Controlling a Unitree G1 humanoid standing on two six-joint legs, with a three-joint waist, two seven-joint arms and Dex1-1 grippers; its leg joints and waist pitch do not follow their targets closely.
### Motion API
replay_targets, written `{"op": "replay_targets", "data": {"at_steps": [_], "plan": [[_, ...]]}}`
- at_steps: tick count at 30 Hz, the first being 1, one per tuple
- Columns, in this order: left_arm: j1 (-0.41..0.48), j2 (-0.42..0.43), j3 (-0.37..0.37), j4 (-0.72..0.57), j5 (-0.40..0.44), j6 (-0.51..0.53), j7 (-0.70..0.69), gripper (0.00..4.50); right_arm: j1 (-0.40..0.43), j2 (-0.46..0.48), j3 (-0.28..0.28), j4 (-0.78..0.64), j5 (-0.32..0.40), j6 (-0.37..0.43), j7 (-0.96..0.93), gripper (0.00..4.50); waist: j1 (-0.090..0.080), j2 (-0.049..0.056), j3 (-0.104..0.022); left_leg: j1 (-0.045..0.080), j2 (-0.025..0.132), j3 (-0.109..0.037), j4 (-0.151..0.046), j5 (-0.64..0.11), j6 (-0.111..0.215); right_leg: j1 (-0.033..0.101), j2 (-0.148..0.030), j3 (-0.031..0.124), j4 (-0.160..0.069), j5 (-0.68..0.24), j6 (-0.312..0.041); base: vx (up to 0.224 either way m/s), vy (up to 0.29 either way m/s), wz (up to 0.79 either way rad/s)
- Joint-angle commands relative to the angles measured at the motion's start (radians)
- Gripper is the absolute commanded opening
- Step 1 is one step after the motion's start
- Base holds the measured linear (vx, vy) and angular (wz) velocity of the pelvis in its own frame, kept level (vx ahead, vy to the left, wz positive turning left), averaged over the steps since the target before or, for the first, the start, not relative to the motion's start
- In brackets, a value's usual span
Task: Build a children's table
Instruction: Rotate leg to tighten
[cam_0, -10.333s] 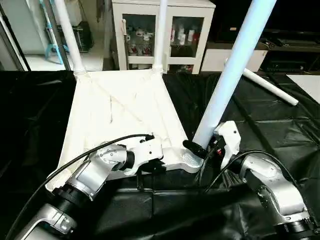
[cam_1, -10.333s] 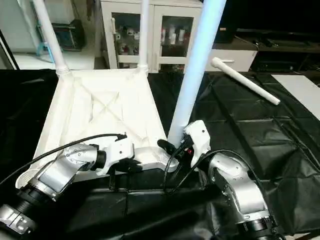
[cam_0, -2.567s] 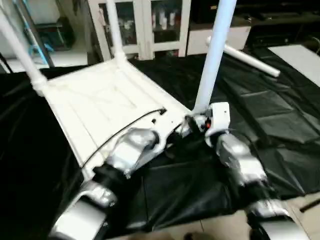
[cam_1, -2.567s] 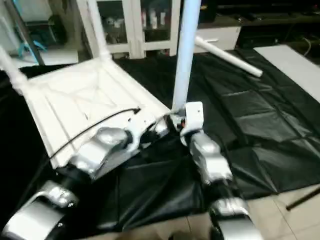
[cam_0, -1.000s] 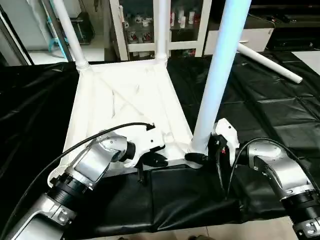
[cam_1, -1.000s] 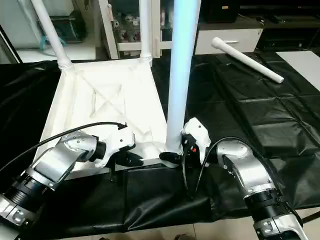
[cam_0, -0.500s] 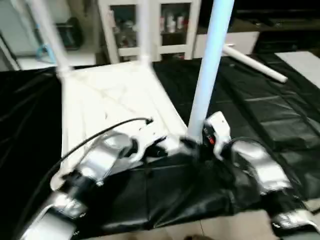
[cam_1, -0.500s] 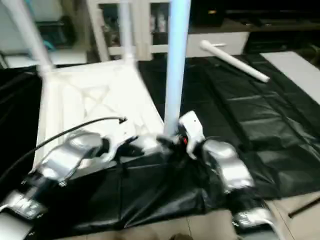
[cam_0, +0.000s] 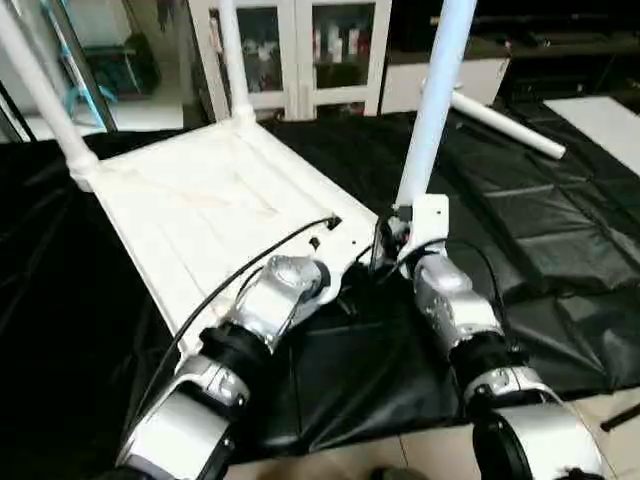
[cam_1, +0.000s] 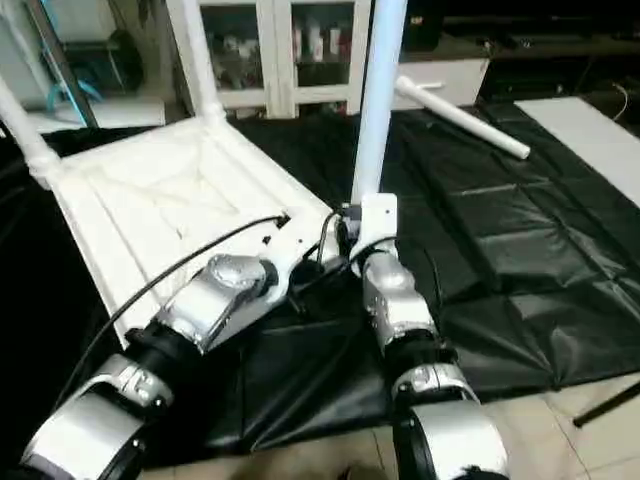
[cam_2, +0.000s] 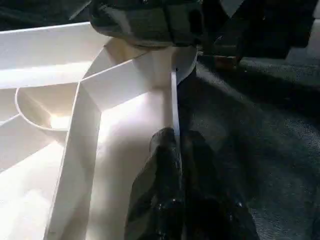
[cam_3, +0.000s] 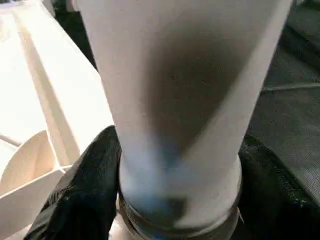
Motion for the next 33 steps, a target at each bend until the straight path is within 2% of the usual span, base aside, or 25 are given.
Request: {"op": "replay_targets", "data": {"at_steps": [1,3,4,6,7,8,9,10,11,12,13,15,16,17,19,20,21,22,25,26,31,33], "plan": [[0.0,0.011,-0.006,0.013,0.017,-0.021,0.007,0.0,-0.004,0.034,0.042,-0.062,0.011,-0.026,0.097,3.45,0.007,-0.006,-0.069,-0.002,0.019,-0.002,-0.079,-0.241,0.086,0.051,-0.025,0.015,-0.052,-0.224,-0.223,0.0,0.0,0.0],[0.011,0.029,-0.011,-0.007,0.015,-0.029,-0.022,0.0,0.022,0.018,0.057,-0.111,0.009,-0.031,0.133,3.48,0.012,-0.008,-0.071,-0.003,0.02,0.0,-0.074,-0.197,0.107,0.054,-0.025,0.016,-0.046,-0.179,-0.235,0.0,0.0,0.0],[0.028,0.052,-0.016,-0.037,0.009,-0.024,-0.059,0.0,0.052,-0.002,0.071,-0.171,0.016,-0.024,0.171,3.55,0.014,-0.009,-0.073,-0.008,0.02,-0.001,-0.073,-0.155,0.124,0.059,-0.026,0.016,-0.038,-0.14,-0.241,0.0,0.0,0.0],[0.05,0.082,-0.029,-0.076,0.002,-0.035,-0.114,0.0,0.086,-0.025,0.082,-0.241,0.042,0.001,0.229,3.88,0.017,-0.006,-0.077,-0.005,0.023,0.0,-0.068,-0.088,0.153,0.061,-0.025,0.016,-0.03,-0.072,-0.258,0.0,0.0,0.0],[0.079,0.116,-0.039,-0.133,-0.012,-0.004,-0.174,0.0,0.125,-0.055,0.091,-0.328,0.082,0.045,0.298,3.88,0.02,0.0,-0.08,-0.006,0.022,-0.001,-0.061,-0.04,0.177,0.06,-0.025,0.017,-0.021,-0.012,-0.273,0.0,0.0,0.0],[0.087,0.128,-0.045,-0.148,-0.015,-0.006,-0.194,0.0,0.134,-0.065,0.092,-0.348,0.087,0.052,0.317,3.92,0.026,-0.003,-0.083,-0.006,0.023,0.0,-0.056,0.011,0.203,0.059,-0.023,0.019,-0.012,0.051,-0.286,0.0,0.0,0.0],[0.094,0.139,-0.051,-0.164,-0.018,-0.007,-0.214,0.0,0.143,-0.074,0.094,-0.369,0.092,0.06,0.337,3.97,0.026,-0.003,-0.083,-0.006,0.023,0.0,-0.056,0.011,0.203,0.059,-0.023,0.019,-0.012,0.051,-0.286,0.0,0.0,0.0],[0.121,0.182,-0.062,-0.227,-0.037,0.026,-0.277,0.0,0.179,-0.132,0.122,-0.446,0.104,0.105,0.428,4.14,0.035,-0.003,-0.078,-0.004,0.024,0.002,-0.055,0.011,0.225,0.055,-0.021,0.018,-0.014,0.042,-0.294,0.0,0.0,0.0],[0.14,0.219,-0.069,-0.27,-0.053,0.032,-0.333,0.0,0.21,-0.19,0.146,-0.512,0.121,0.156,0.516,4.14,0.041,0.001,-0.073,-0.002,0.027,0.003,-0.058,-0.019,0.219,0.054,-0.02,0.019,-0.016,-0.002,-0.291,0.0,0.0,0.0],[0.148,0.235,-0.071,-0.287,-0.061,0.03,-0.359,0.0,0.224,-0.217,0.157,-0.542,0.132,0.184,0.556,4.14,0.044,0.0,-0.071,-0.001,0.028,0.004,-0.062,-0.045,0.211,0.055,-0.02,0.02,-0.021,-0.036,-0.285,0.0,0.0,0.0],[0.15,0.241,-0.073,-0.292,-0.062,0.031,-0.367,0.0,0.229,-0.229,0.163,-0.551,0.133,0.188,0.572,4.14,0.053,0.002,-0.068,0.003,0.031,0.006,-0.066,-0.09,0.182,0.049,-0.019,0.022,-0.024,-0.094,-0.275,0.0,0.0,0.0],[0.163,0.291,-0.088,-0.325,-0.072,0.022,-0.438,0.0,0.273,-0.324,0.209,-0.625,0.134,0.221,0.706,4.14,0.062,0.002,-0.055,0.012,0.033,0.009,-0.08,-0.23,0.107,0.042,-0.016,0.025,-0.041,-0.234,-0.241,0.0,0.0,0.0],[0.166,0.308,-0.091,-0.334,-0.08,0.021,-0.464,0.0,0.292,-0.365,0.228,-0.653,0.141,0.233,0.765,4.14,0.062,0.002,-0.055,0.012,0.033,0.009,-0.08,-0.23,0.107,0.042,-0.016,0.025,-0.041,-0.234,-0.241,0.0,0.0,0.0],[0.178,0.344,-0.096,-0.36,-0.1,-0.006,-0.537,0.0,0.328,-0.437,0.254,-0.702,0.157,0.259,0.862,4.14,0.071,0.001,-0.05,0.018,0.035,0.005,-0.088,-0.318,0.059,0.042,-0.018,0.027,-0.05,-0.338,-0.198,0.0,0.0,0.0],[0.187,0.371,-0.102,-0.379,-0.118,-0.023,-0.594,0.0,0.346,-0.479,0.265,-0.724,0.17,0.276,0.918,4.14,0.068,0.0,-0.048,0.018,0.034,0.001,-0.094,-0.361,0.035,0.041,-0.019,0.031,-0.054,-0.372,-0.179,0.0,0.0,0.0],[0.191,0.385,-0.105,-0.396,-0.123,-0.006,-0.613,0.0,0.356,-0.499,0.271,-0.738,0.172,0.282,0.944,4.14,0.067,0.0,-0.05,0.017,0.034,0.0,-0.094,-0.359,0.027,0.04,-0.019,0.033,-0.052,-0.358,-0.179,0.0,0.0,0.0],[0.193,0.395,-0.109,-0.405,-0.126,-0.004,-0.628,0.0,0.361,-0.511,0.276,-0.745,0.171,0.286,0.96,4.14,0.067,0.0,-0.05,0.017,0.034,0.0,-0.094,-0.359,0.027,0.04,-0.019,0.033,-0.052,-0.358,-0.179,0.0,0.0,0.0],[0.197,0.413,-0.117,-0.43,-0.132,0.019,-0.653,0.0,0.372,-0.546,0.291,-0.765,0.179,0.31,1.005,4.14,0.065,-0.006,-0.053,0.015,0.032,0.001,-0.093,-0.339,0.028,0.042,-0.019,0.034,-0.048,-0.337,-0.185,0.0,0.0,0.0],[0.197,0.42,-0.121,-0.439,-0.133,0.022,-0.663,0.0,0.373,-0.563,0.302,-0.773,0.175,0.324,1.023,4.14,0.067,-0.004,-0.054,0.013,0.032,0.003,-0.09,-0.295,0.037,0.042,-0.022,0.035,-0.047,-0.319,-0.191,0.0,0.0,0.0],[0.196,0.421,-0.123,-0.443,-0.134,0.03,-0.668,0.0,0.366,-0.557,0.299,-0.754,0.165,0.323,1.019,4.14,0.069,-0.009,-0.054,0.013,0.032,0.005,-0.088,-0.279,0.039,0.04,-0.022,0.036,-0.047,-0.305,-0.197,0.0,0.0,0.0],[0.194,0.418,-0.128,-0.447,-0.138,0.036,-0.673,0.0,0.346,-0.527,0.293,-0.715,0.154,0.309,0.992,4.14,0.072,-0.006,-0.059,0.01,0.031,0.005,-0.084,-0.217,0.05,0.045,-0.02,0.034,-0.037,-0.228,-0.219,0.0,0.0,0.0],[0.194,0.417,-0.131,-0.451,-0.137,0.041,-0.677,0.0,0.336,-0.517,0.298,-0.693,0.134,0.29,0.995,4.14,0.073,-0.006,-0.059,0.01,0.031,0.006,-0.083,-0.214,0.052,0.045,-0.021,0.034,-0.036,-0.225,-0.224,0.0,0.0,0.0]]}}
